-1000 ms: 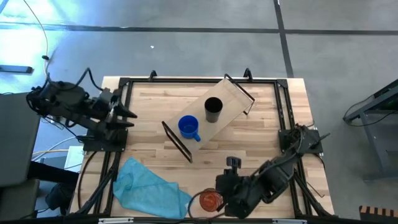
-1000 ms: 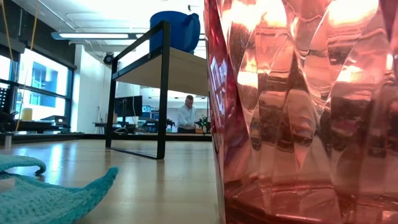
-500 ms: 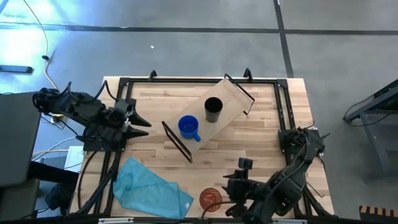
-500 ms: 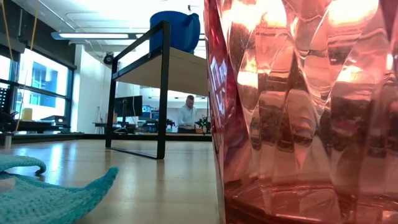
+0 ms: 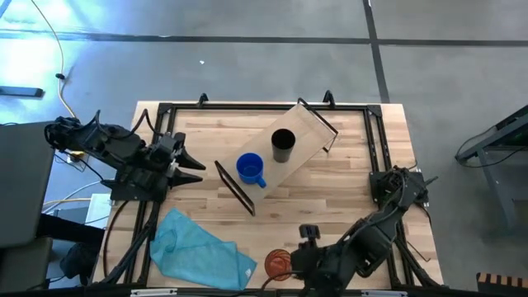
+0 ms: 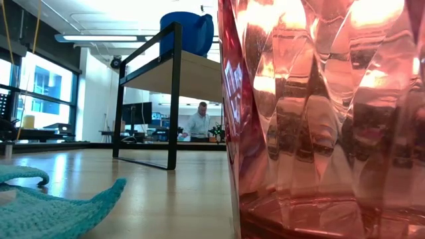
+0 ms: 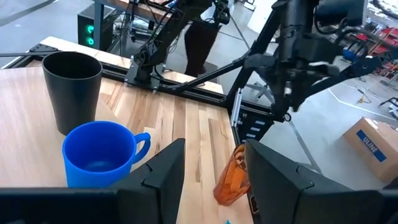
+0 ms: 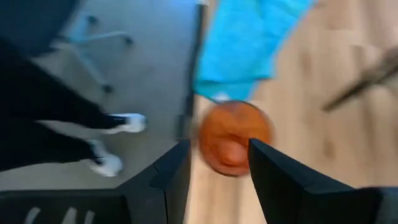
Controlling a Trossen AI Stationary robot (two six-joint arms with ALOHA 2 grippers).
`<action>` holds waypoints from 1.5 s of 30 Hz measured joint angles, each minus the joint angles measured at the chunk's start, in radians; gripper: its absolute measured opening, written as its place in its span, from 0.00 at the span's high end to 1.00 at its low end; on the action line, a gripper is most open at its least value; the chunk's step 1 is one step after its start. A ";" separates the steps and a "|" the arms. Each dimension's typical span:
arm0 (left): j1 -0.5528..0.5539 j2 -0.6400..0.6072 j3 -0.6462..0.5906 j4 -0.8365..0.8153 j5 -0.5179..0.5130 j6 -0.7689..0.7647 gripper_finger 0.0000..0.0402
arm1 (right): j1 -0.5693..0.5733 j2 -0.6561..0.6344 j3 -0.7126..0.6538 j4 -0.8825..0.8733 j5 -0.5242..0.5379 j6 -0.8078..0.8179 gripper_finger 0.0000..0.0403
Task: Stack small to large cups/mugs on shelf
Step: Put the brown cup on the shelf
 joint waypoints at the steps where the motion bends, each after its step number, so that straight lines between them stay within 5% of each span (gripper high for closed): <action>1: 0.000 0.000 0.000 0.000 0.000 -0.001 0.61 | -0.004 -0.005 0.000 0.021 -0.019 -0.016 0.63; 9: 0.000 0.000 0.000 0.000 0.001 -0.011 0.61 | -0.003 -0.098 0.000 0.095 0.022 -0.143 0.63; 19: 0.000 0.000 0.000 0.005 0.002 -0.026 0.61 | 0.035 -0.203 0.000 0.358 0.087 -0.511 0.63; 30: 0.000 0.001 0.000 0.006 -0.007 -0.026 0.61 | 0.018 -0.230 0.000 0.594 -0.233 -0.743 0.63; 45: 0.000 0.003 0.000 0.007 -0.026 -0.034 0.61 | 0.034 -0.427 0.000 0.668 -0.291 -0.977 0.63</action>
